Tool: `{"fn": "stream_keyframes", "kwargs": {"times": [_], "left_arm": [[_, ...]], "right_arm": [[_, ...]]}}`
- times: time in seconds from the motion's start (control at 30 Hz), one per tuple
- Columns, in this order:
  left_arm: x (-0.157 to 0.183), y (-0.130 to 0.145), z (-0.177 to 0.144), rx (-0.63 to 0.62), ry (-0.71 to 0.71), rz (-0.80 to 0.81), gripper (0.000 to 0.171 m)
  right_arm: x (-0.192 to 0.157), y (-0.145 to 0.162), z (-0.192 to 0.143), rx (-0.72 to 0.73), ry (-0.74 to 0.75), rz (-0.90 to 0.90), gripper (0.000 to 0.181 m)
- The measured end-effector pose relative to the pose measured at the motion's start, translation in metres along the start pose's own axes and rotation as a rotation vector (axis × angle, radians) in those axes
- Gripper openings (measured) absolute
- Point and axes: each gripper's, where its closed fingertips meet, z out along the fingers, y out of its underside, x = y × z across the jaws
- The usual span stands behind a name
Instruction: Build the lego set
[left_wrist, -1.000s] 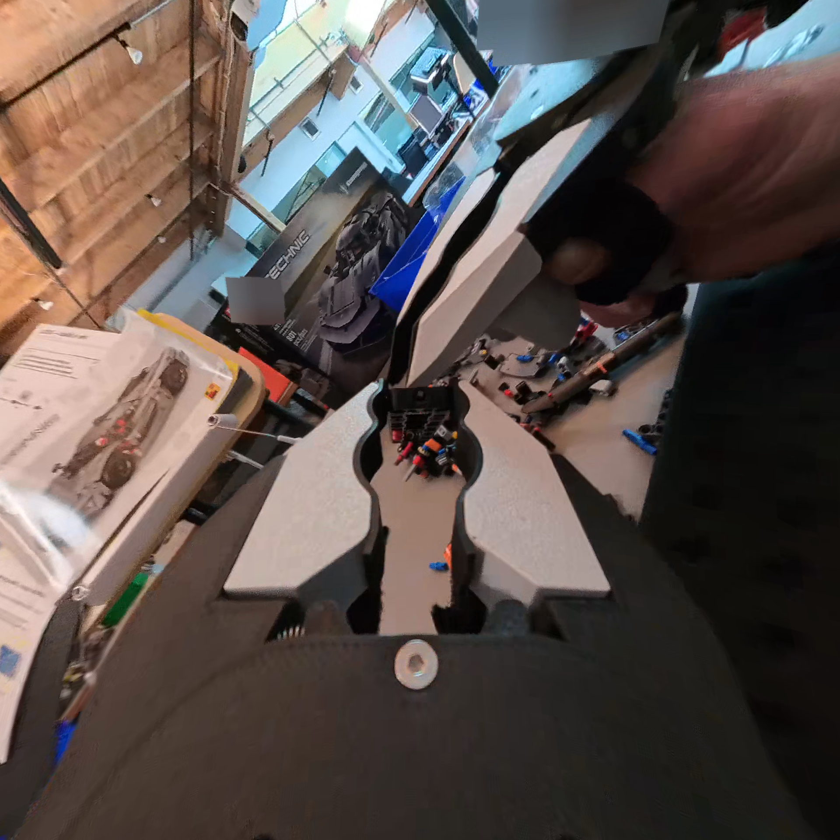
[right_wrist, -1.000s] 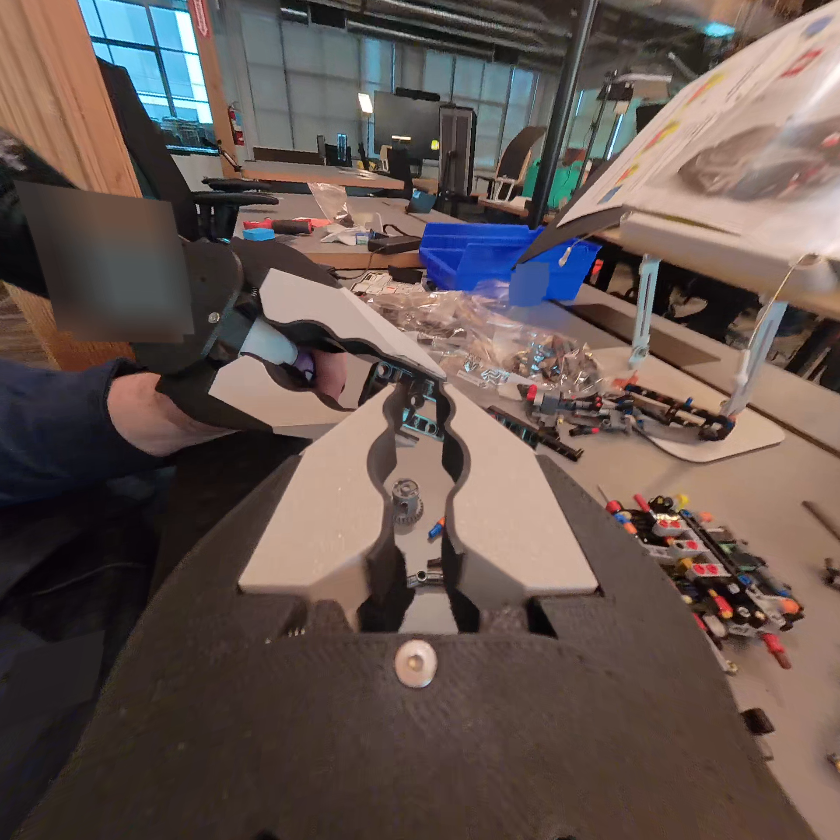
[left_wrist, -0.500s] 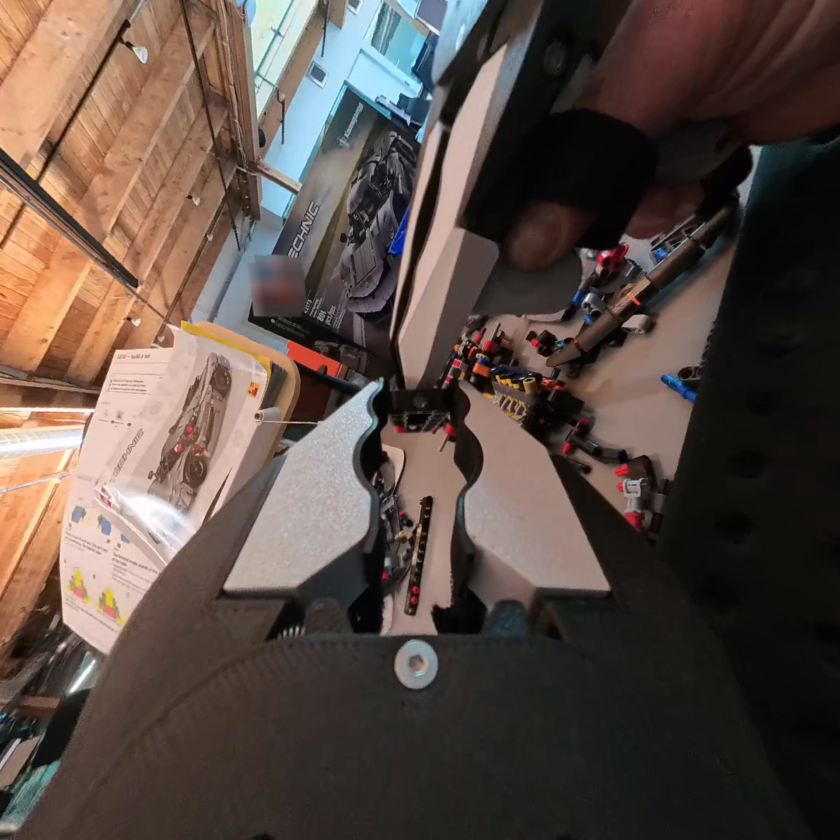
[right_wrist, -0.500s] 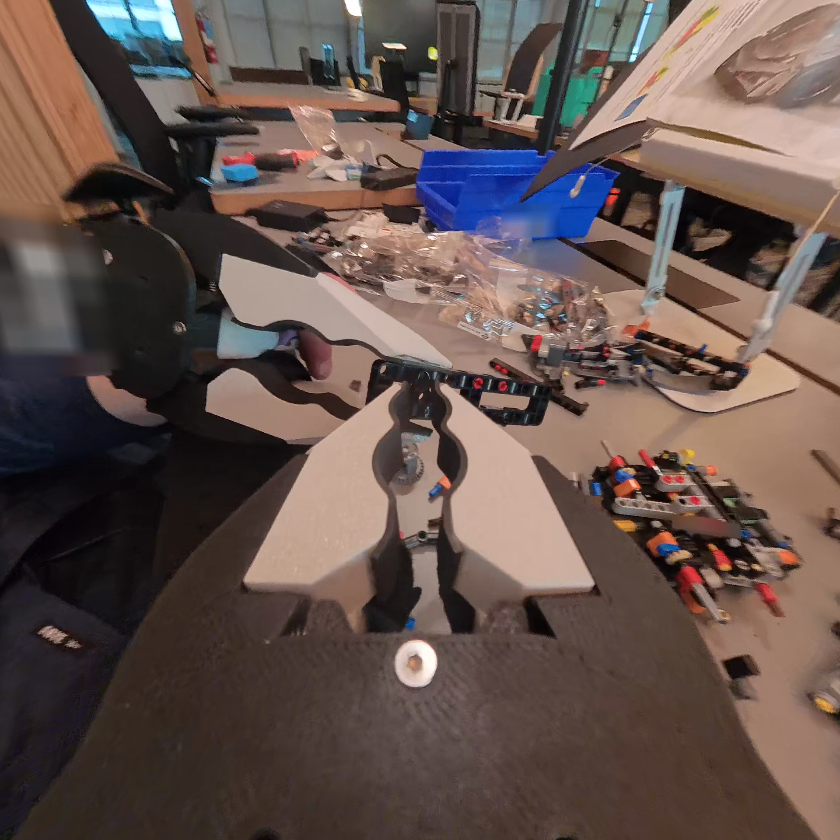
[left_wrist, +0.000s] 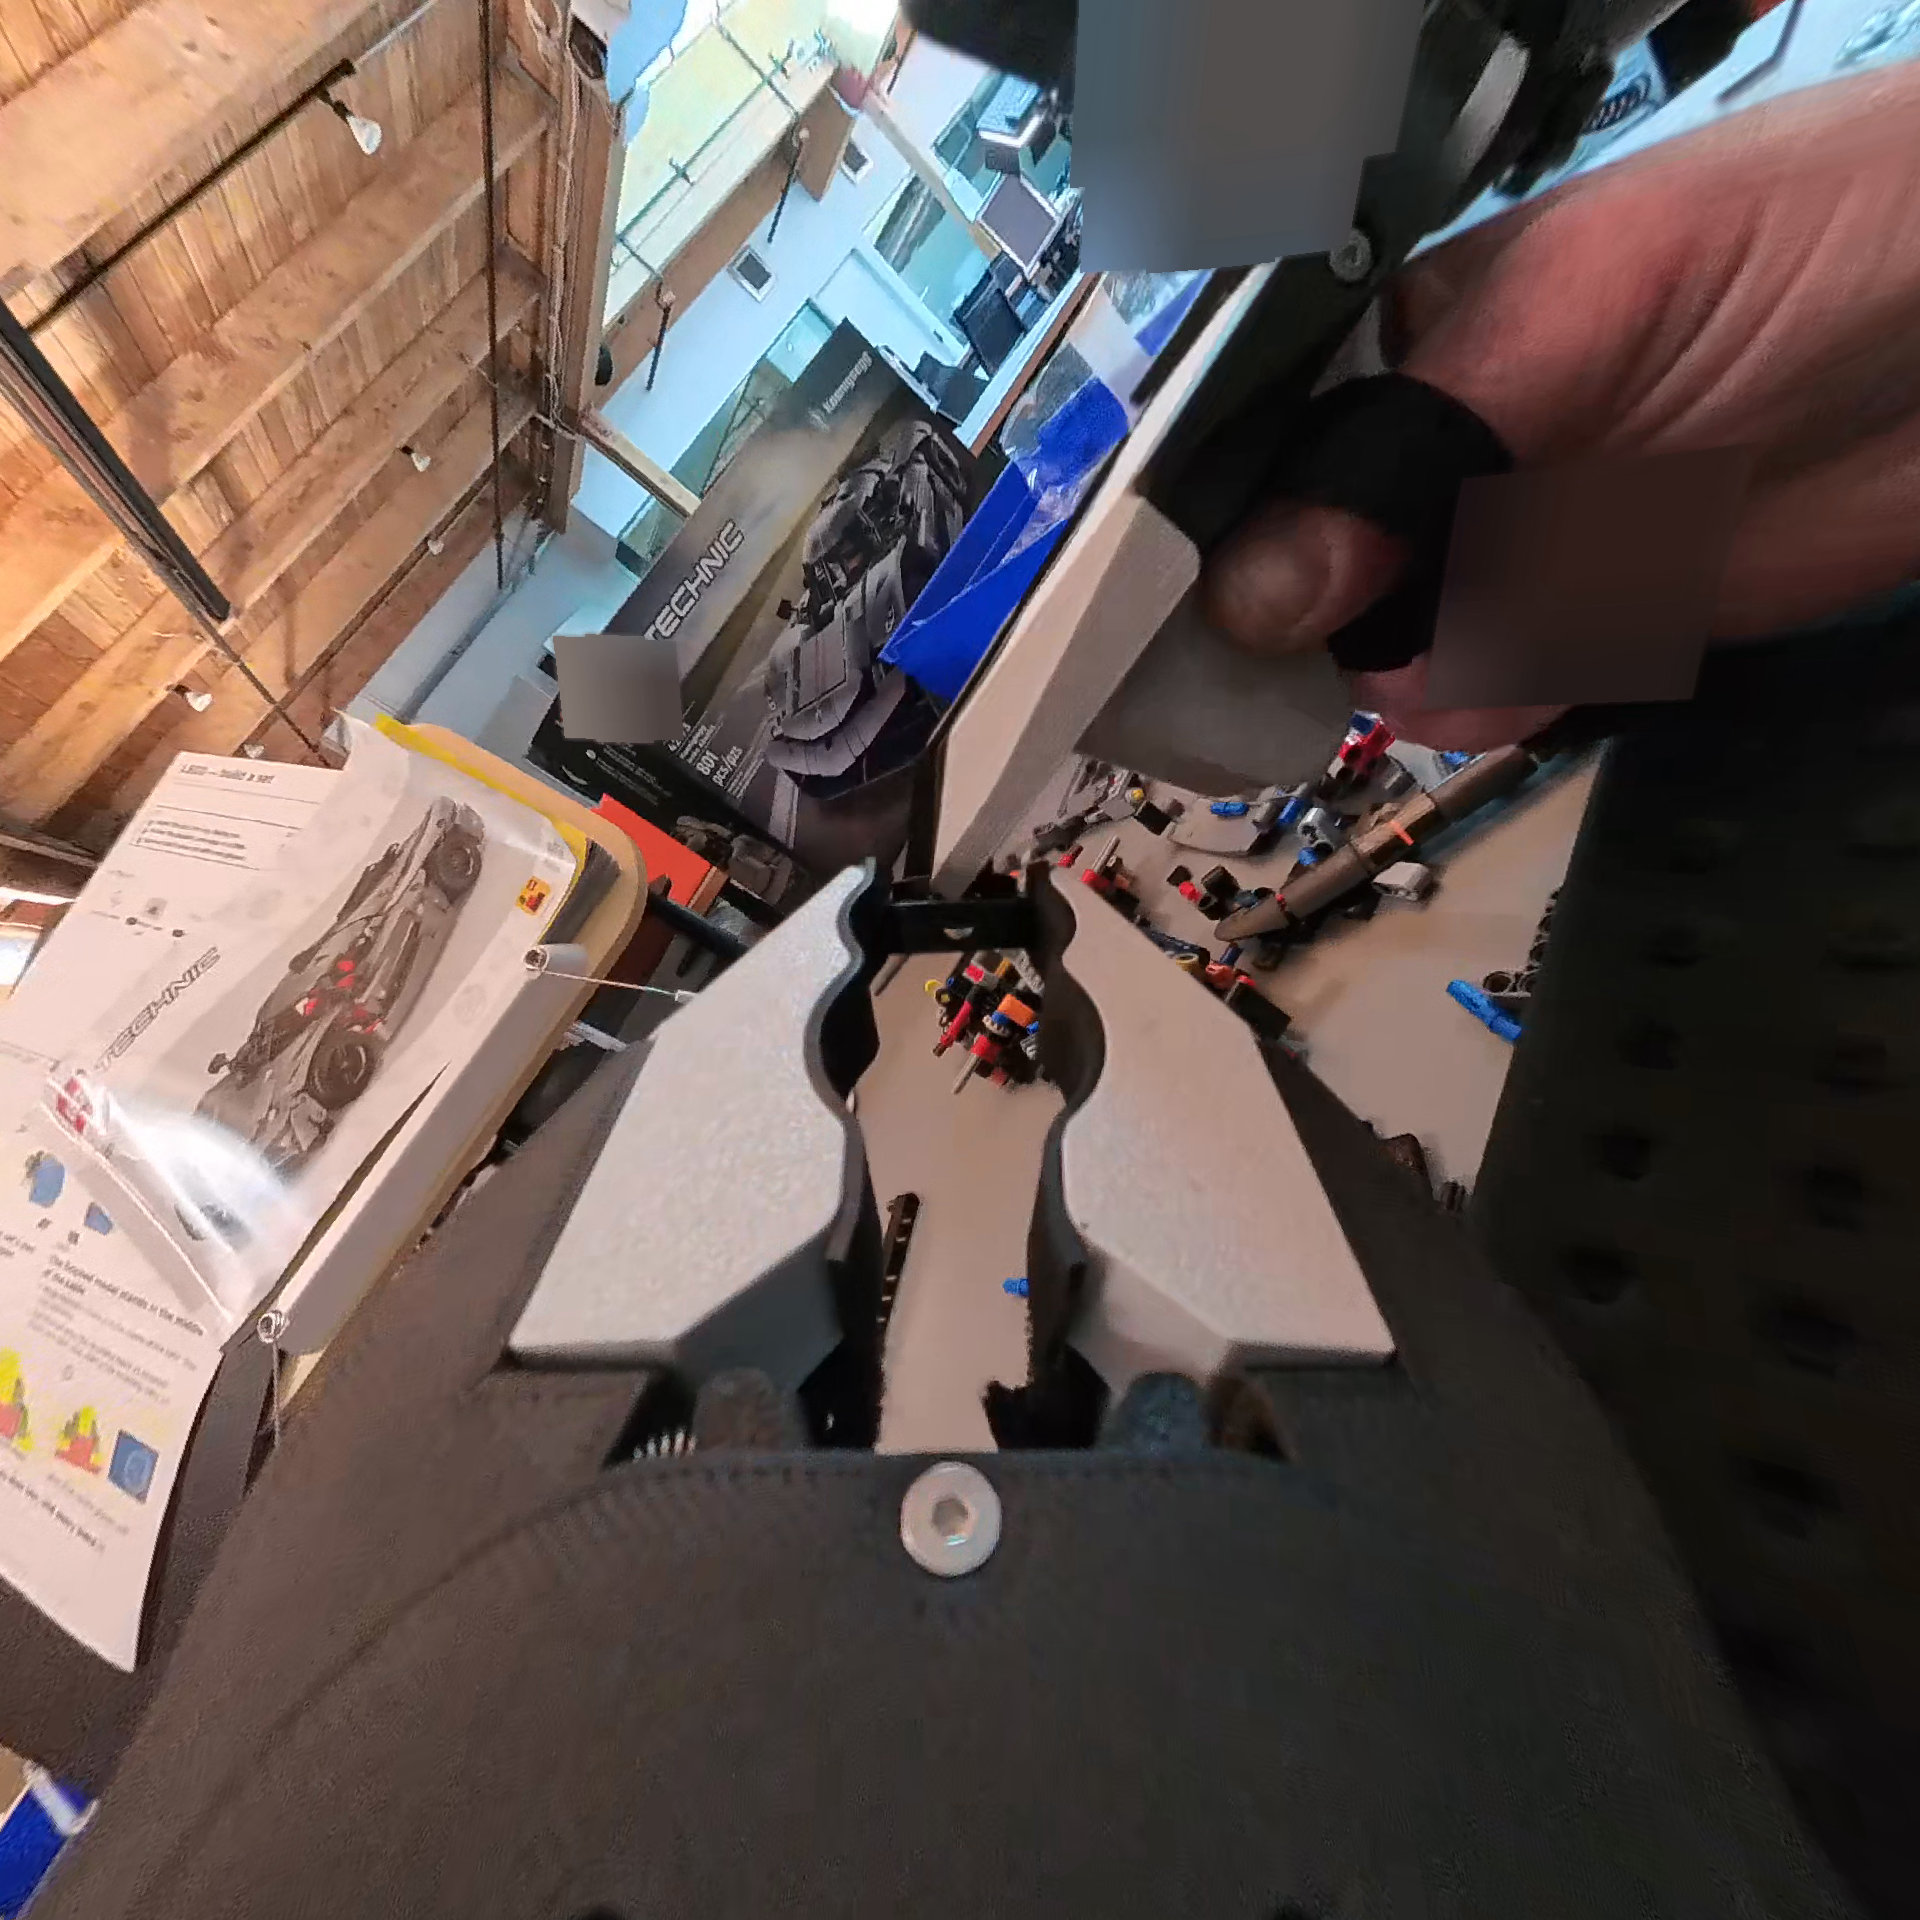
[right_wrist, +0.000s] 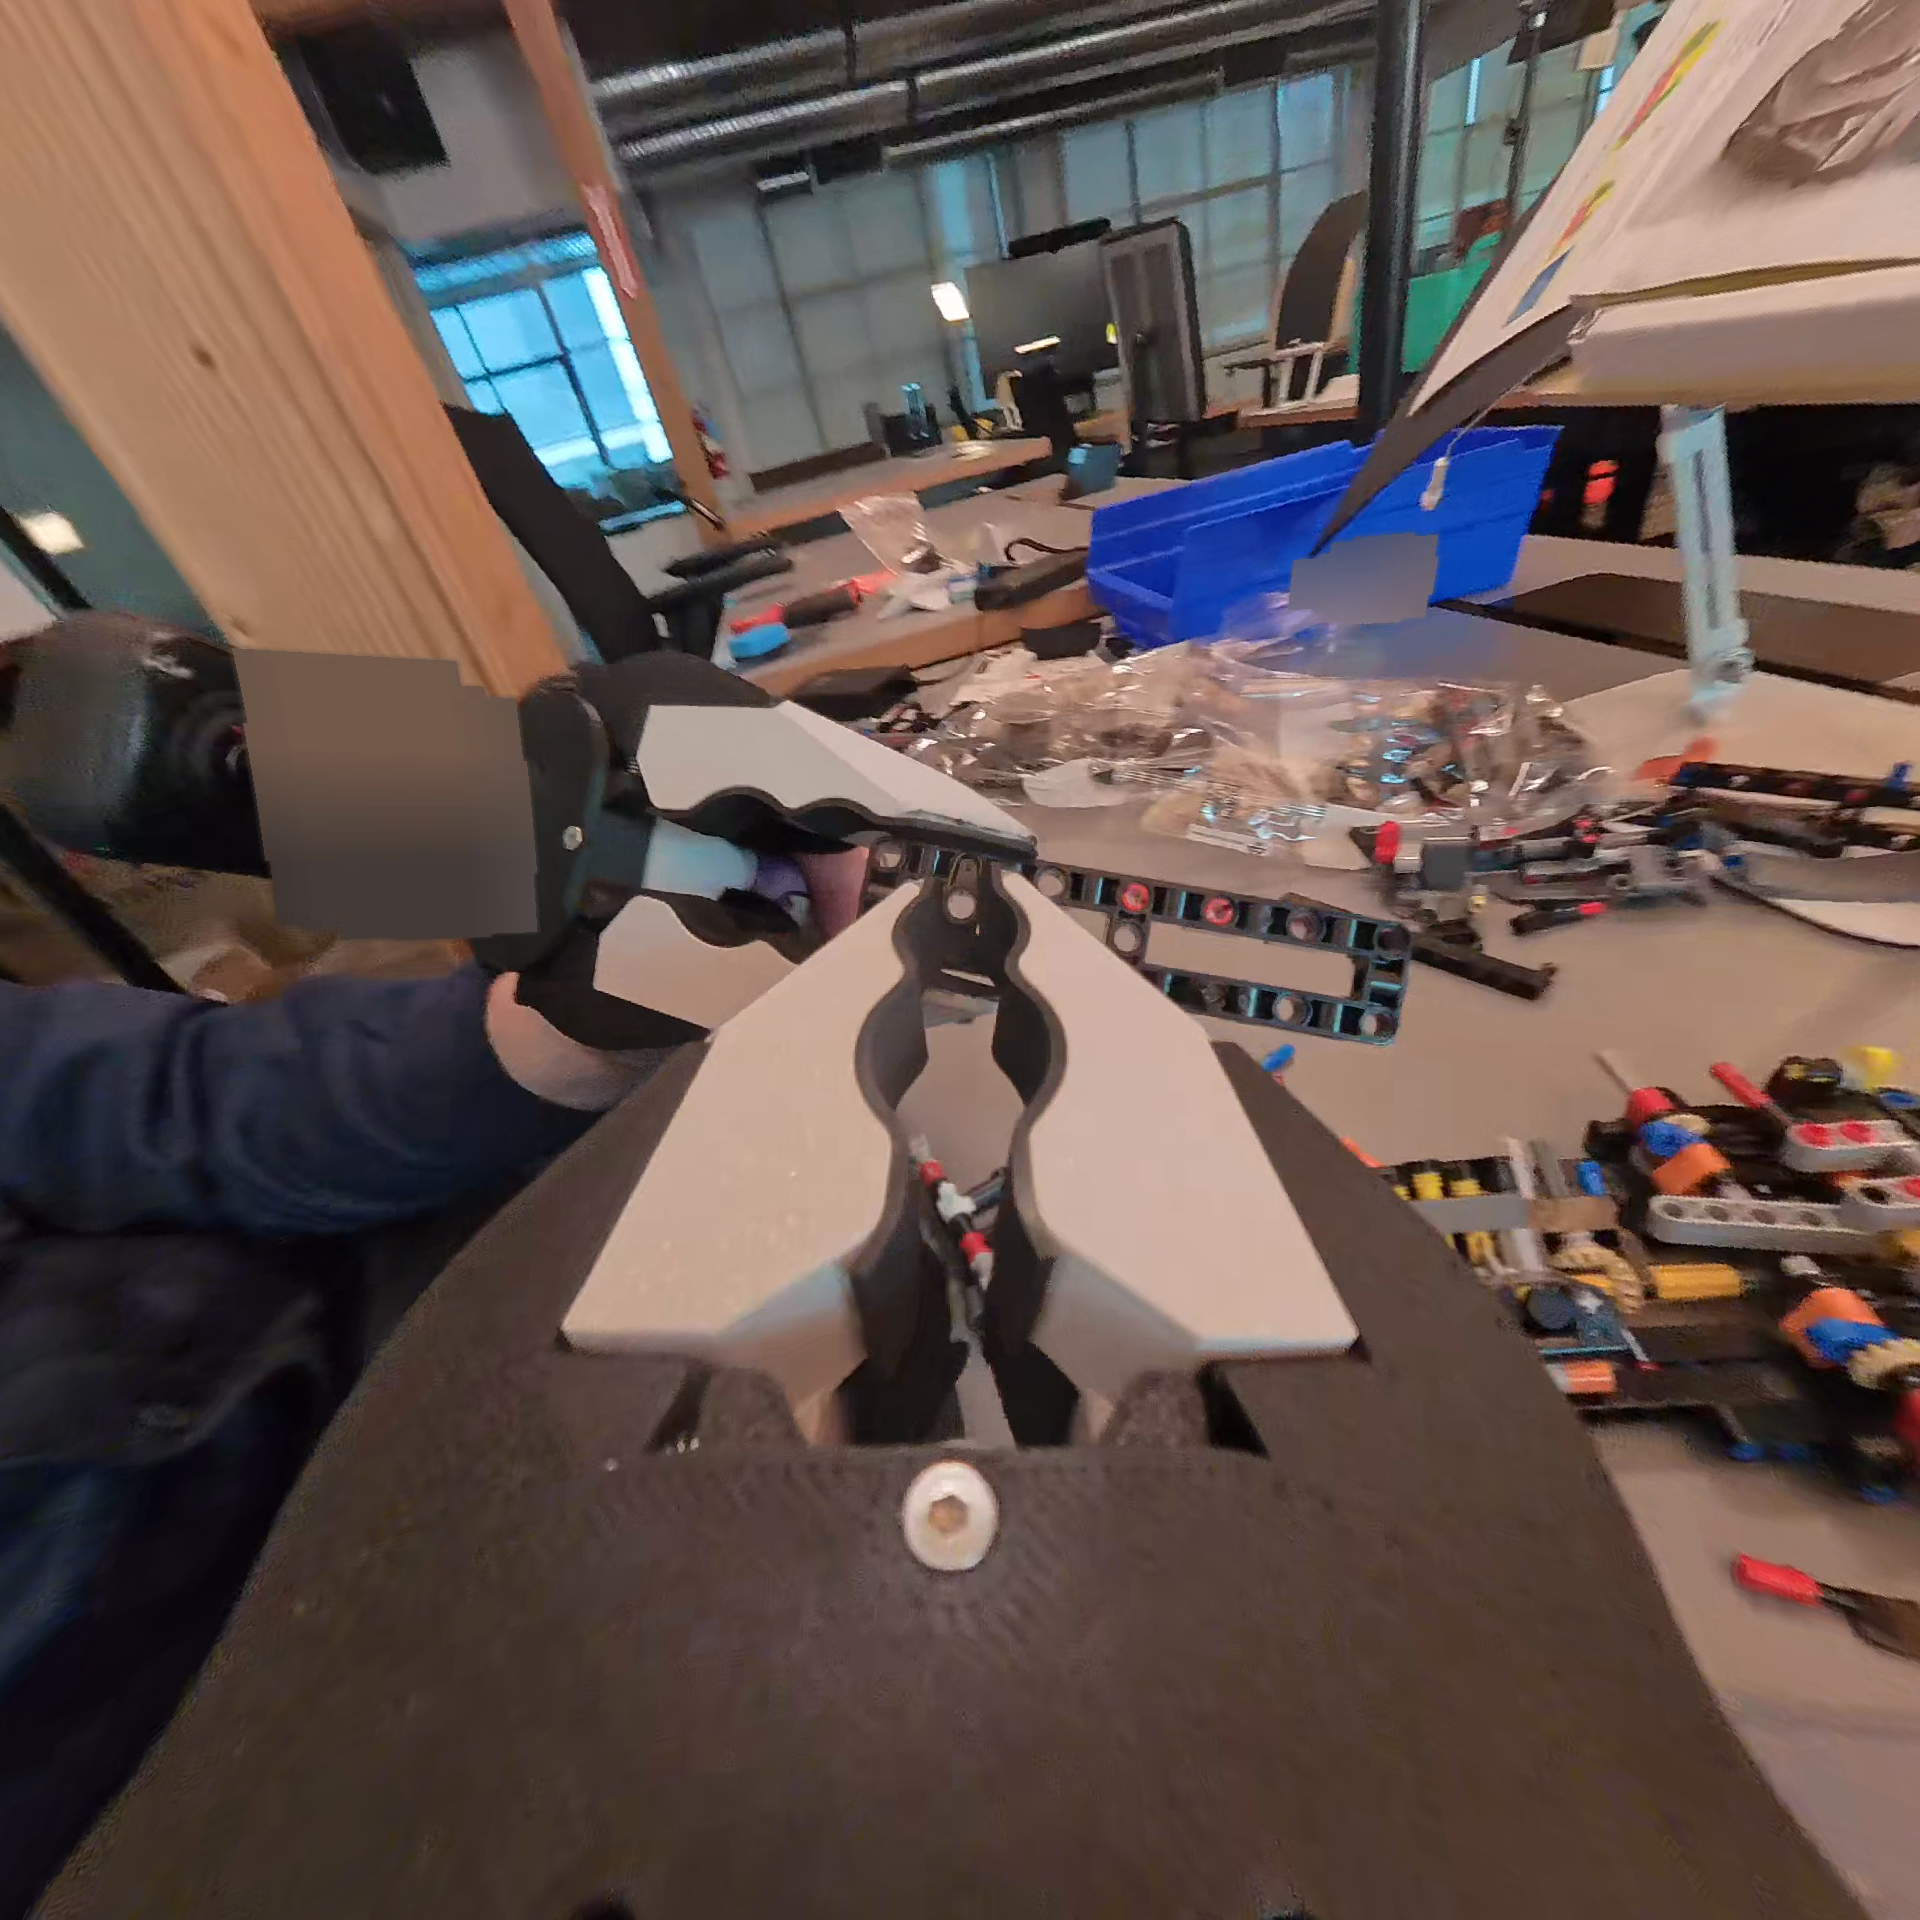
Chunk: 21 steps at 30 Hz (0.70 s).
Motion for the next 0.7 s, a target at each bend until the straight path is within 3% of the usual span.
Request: {"fn": "stream_keyframes", "kwargs": {"times": [0.43, 0.57, 0.7], "left_arm": [[-0.003, -0.023, -0.011, 0.203, 0.12, -0.236, 0.025], [-0.016, -0.013, -0.015, 0.208, 0.129, -0.35, 0.024], [-0.024, -0.013, -0.021, 0.269, 0.171, -0.468, 0.024]], "right_arm": [[-0.019, -0.013, -0.006, 0.105, -0.191, 0.112, 0.007], [-0.013, -0.029, -0.021, 0.193, -0.136, 0.025, 0.0], [-0.003, -0.029, -0.03, 0.183, -0.074, -0.012, 0.0]]}}
